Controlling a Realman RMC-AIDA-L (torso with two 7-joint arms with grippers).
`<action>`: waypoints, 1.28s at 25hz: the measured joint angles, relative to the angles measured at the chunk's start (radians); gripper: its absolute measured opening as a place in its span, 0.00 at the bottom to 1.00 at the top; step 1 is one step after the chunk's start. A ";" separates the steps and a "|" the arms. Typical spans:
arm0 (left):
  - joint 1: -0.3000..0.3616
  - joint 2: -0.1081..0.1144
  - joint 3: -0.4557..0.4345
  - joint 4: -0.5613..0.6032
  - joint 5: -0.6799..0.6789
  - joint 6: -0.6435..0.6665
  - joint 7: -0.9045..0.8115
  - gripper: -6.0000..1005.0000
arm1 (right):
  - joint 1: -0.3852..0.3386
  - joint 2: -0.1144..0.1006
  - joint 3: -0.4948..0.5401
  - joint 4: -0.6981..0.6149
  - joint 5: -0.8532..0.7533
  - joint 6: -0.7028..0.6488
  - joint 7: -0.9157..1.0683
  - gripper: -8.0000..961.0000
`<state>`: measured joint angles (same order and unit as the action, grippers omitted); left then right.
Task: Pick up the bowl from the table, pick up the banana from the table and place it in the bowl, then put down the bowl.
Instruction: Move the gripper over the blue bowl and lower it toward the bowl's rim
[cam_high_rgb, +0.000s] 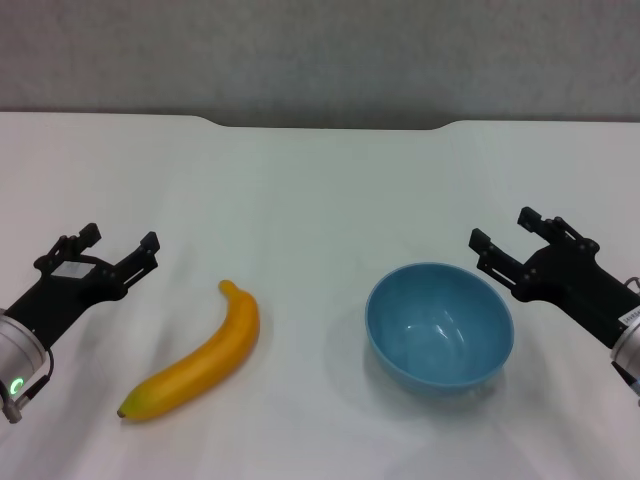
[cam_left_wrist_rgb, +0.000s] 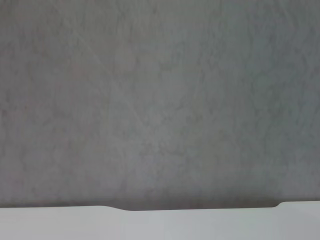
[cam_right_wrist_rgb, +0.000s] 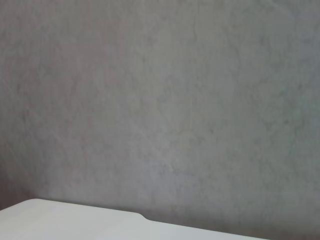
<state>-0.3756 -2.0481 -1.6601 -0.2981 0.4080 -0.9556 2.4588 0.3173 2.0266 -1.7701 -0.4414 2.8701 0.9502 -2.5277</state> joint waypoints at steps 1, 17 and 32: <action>-0.001 0.000 0.000 0.000 0.000 0.002 0.000 0.90 | 0.002 0.000 0.000 -0.001 0.000 -0.001 0.000 0.84; 0.014 0.002 0.002 0.010 -0.070 -0.075 -0.018 0.90 | 0.003 -0.003 0.002 -0.001 0.002 0.024 0.042 0.83; 0.010 0.018 0.027 -0.002 -0.030 -0.033 -0.077 0.89 | -0.109 -0.028 0.082 -0.516 -0.560 -0.383 0.565 0.83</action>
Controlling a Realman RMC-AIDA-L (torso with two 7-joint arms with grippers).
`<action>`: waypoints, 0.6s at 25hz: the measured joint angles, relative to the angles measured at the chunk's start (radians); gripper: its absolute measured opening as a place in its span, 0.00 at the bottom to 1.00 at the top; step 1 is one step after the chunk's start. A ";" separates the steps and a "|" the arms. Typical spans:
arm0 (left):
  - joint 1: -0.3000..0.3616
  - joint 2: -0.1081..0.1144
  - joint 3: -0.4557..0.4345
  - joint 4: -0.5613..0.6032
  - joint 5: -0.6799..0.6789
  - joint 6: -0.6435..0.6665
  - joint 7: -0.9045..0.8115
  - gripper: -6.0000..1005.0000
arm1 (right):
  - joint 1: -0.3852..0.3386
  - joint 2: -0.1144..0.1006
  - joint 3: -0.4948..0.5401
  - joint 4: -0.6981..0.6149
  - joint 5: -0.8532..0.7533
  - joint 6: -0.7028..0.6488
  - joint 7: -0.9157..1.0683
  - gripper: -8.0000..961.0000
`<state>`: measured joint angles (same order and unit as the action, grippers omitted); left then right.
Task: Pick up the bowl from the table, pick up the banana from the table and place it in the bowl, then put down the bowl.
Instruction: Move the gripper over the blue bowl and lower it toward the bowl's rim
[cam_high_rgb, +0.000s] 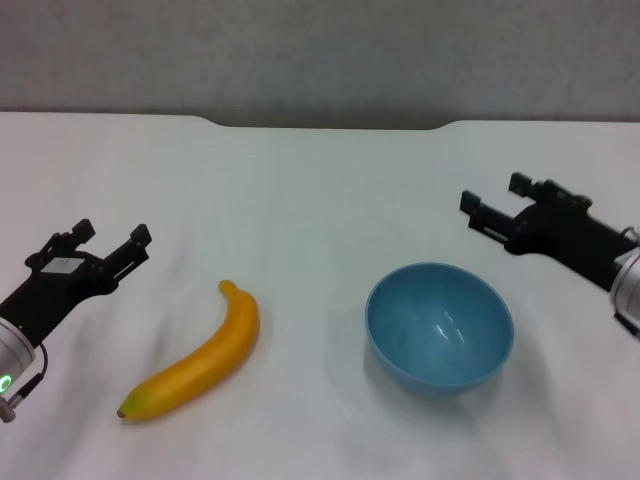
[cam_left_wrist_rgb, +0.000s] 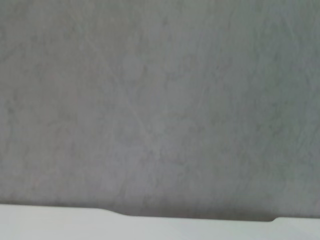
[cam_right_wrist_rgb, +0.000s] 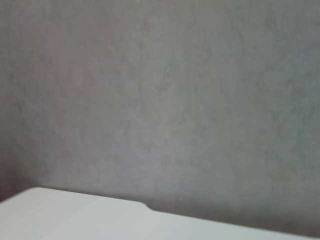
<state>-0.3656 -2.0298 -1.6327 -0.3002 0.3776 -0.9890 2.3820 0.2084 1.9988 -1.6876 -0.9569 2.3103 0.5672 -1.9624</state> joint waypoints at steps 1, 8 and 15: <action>0.000 0.000 0.000 0.000 0.000 0.007 0.000 0.89 | -0.009 0.001 0.020 -0.049 -0.098 -0.014 0.091 0.83; -0.003 -0.004 0.001 0.000 0.001 0.032 0.007 0.89 | 0.026 0.000 0.175 -0.245 -0.808 0.077 0.783 0.83; -0.003 -0.004 0.001 -0.001 0.001 0.033 0.009 0.89 | 0.239 0.002 0.325 -0.263 -1.371 0.414 1.236 0.83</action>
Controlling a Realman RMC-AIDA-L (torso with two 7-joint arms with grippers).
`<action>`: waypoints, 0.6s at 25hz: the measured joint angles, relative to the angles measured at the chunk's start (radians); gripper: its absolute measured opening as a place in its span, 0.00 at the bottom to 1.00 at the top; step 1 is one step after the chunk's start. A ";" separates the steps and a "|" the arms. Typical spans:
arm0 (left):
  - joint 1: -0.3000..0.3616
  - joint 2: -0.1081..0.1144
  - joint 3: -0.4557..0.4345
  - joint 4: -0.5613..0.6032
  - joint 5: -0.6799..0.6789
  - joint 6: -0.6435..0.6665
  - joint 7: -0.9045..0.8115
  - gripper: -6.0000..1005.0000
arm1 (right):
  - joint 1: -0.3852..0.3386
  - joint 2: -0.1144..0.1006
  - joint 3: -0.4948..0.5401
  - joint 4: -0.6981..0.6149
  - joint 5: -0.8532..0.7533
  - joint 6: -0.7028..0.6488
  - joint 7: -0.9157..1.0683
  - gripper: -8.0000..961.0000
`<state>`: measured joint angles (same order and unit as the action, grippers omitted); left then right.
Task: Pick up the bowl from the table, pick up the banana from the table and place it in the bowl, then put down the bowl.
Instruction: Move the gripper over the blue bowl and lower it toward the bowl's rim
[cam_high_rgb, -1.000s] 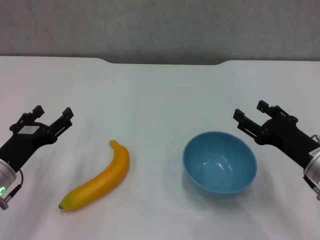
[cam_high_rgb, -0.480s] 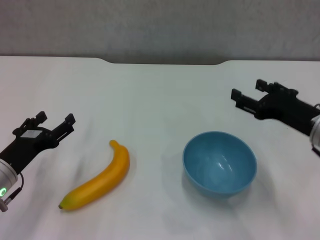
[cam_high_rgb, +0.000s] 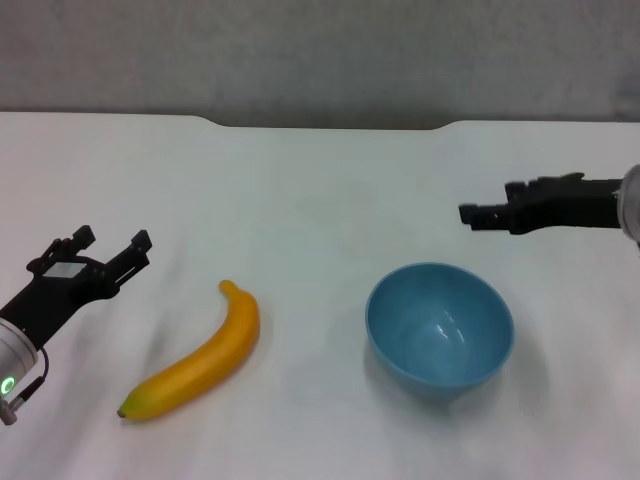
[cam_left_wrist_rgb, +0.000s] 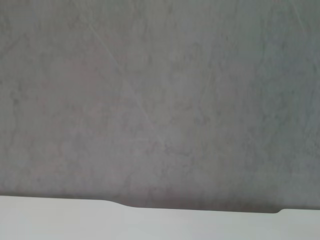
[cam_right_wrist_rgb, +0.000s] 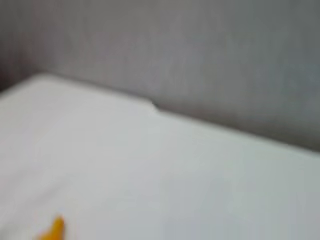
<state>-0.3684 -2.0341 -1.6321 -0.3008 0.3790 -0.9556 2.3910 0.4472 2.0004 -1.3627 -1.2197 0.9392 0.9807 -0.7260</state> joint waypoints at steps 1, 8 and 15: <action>0.000 0.000 0.000 0.000 0.000 0.000 0.000 0.89 | 0.027 0.000 0.013 0.006 -0.057 0.038 0.041 0.83; -0.001 0.000 -0.003 0.000 0.000 0.000 0.000 0.89 | 0.169 -0.001 0.099 0.070 -0.218 0.209 0.160 0.83; -0.005 -0.001 -0.006 -0.008 -0.002 0.000 0.001 0.89 | 0.293 -0.015 0.239 0.322 -0.236 0.254 0.133 0.83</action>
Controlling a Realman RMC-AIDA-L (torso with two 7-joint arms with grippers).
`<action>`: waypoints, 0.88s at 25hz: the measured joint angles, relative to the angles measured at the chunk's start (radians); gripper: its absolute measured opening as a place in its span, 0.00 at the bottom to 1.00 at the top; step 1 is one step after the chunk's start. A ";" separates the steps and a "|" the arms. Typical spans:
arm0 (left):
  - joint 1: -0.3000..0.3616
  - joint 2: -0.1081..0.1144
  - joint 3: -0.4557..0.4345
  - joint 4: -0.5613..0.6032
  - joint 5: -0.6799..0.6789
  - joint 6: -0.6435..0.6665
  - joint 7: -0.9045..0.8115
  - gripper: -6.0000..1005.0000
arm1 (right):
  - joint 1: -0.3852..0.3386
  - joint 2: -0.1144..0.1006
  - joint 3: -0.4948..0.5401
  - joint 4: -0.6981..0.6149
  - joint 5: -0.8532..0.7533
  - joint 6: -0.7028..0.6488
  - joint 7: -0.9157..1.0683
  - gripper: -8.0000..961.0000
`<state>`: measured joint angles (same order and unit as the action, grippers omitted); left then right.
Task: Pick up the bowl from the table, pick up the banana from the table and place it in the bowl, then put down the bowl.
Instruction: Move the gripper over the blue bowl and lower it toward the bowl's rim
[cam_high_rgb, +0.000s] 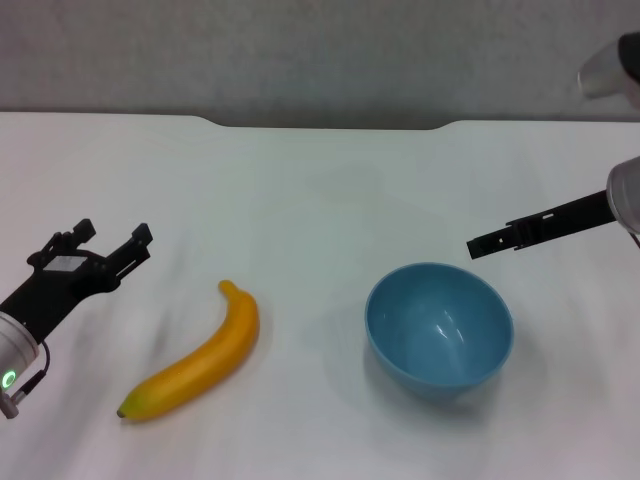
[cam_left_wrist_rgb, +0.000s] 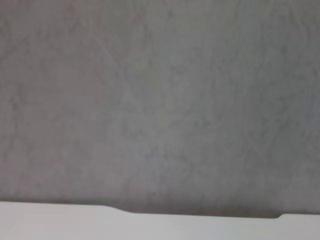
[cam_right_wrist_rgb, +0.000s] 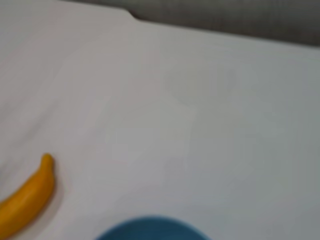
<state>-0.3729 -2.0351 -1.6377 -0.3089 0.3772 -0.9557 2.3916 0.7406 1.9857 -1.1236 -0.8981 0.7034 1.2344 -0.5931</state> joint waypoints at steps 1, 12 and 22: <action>-0.001 0.000 0.000 0.000 0.000 0.000 0.000 0.89 | 0.011 -0.001 0.007 0.024 -0.010 -0.004 -0.002 0.83; -0.008 -0.001 0.001 -0.001 -0.007 0.008 0.000 0.89 | 0.040 0.007 0.018 0.166 -0.054 -0.038 -0.005 0.83; -0.018 -0.002 -0.002 -0.001 -0.009 0.009 0.000 0.89 | 0.082 0.012 0.002 0.325 -0.056 -0.128 -0.039 0.83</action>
<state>-0.3907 -2.0373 -1.6393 -0.3099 0.3681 -0.9463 2.3915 0.8225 1.9980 -1.1220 -0.5734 0.6478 1.1066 -0.6319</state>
